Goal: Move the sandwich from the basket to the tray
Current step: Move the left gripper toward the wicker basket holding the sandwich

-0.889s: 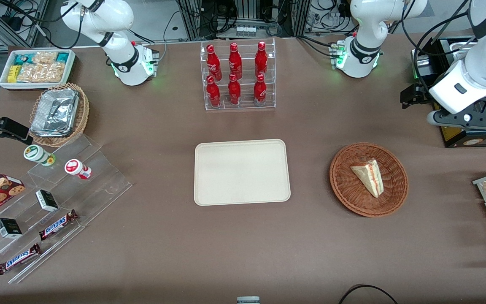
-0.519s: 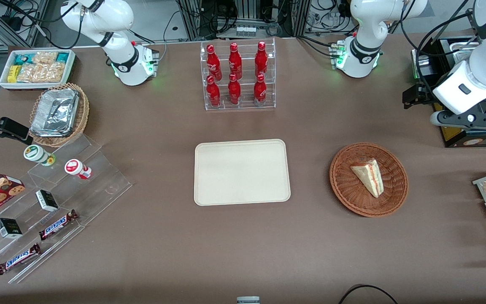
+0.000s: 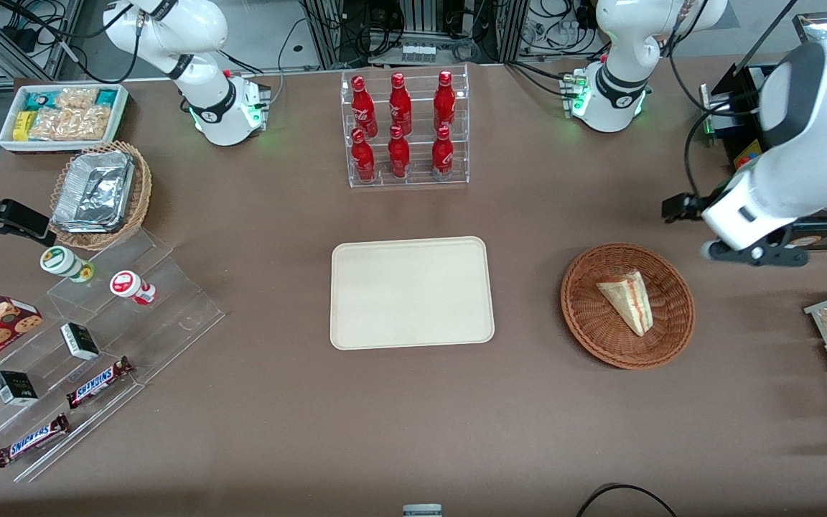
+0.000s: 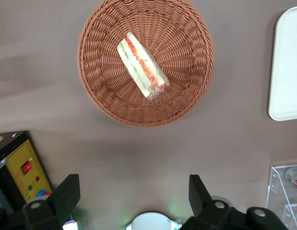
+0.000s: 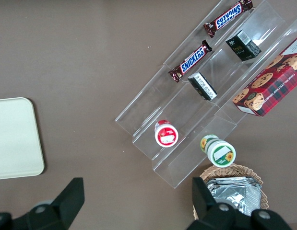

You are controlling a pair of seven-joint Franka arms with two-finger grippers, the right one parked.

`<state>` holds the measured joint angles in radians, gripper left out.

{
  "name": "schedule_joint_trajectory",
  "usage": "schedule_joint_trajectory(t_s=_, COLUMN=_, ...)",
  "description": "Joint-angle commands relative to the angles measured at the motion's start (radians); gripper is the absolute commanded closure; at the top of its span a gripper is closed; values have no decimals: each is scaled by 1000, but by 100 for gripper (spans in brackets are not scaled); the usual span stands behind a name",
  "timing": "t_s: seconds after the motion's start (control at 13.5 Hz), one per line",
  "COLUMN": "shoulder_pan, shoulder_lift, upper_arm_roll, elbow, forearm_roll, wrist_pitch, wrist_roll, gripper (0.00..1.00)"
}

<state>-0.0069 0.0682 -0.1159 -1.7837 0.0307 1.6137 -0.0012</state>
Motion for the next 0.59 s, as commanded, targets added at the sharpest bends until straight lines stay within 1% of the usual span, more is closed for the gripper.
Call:
schedule_joint_trajectory(t_s=0.0, shoulder_pan=-2, shoulder_lift=-25, upper_arm_roll=2, elbow=-152, forearm_roll=-11, wrist_pitch=170, wrist_roll=3, gripper=0)
schedule_joint_trajectory(t_s=0.15, shoulder_pan=-2, shoulder_lift=-25, upper_arm_roll=2, elbow=-258, forearm_roll=-11, wrist_pitch=315, wrist_roll=-20, gripper=0)
schedule_joint_trajectory(t_s=0.3, shoulder_pan=-5, shoulder_lift=-15, upper_arm_roll=1, elbow=-311, forearm_roll=-9, wrist_pitch=420, wrist_roll=-65, gripper=0)
schedule_joint_trajectory(t_s=0.37, shoulder_pan=-7, shoulder_lift=-10, upper_arm_roll=1, elbow=-339, forearm_roll=-11, wrist_pitch=478, wrist_roll=-107, gripper=0)
schedule_joint_trajectory(t_s=0.52, shoulder_pan=-10, shoulder_lift=8, upper_arm_roll=1, elbow=-370, forearm_roll=-9, wrist_pitch=578, wrist_roll=-282, gripper=0)
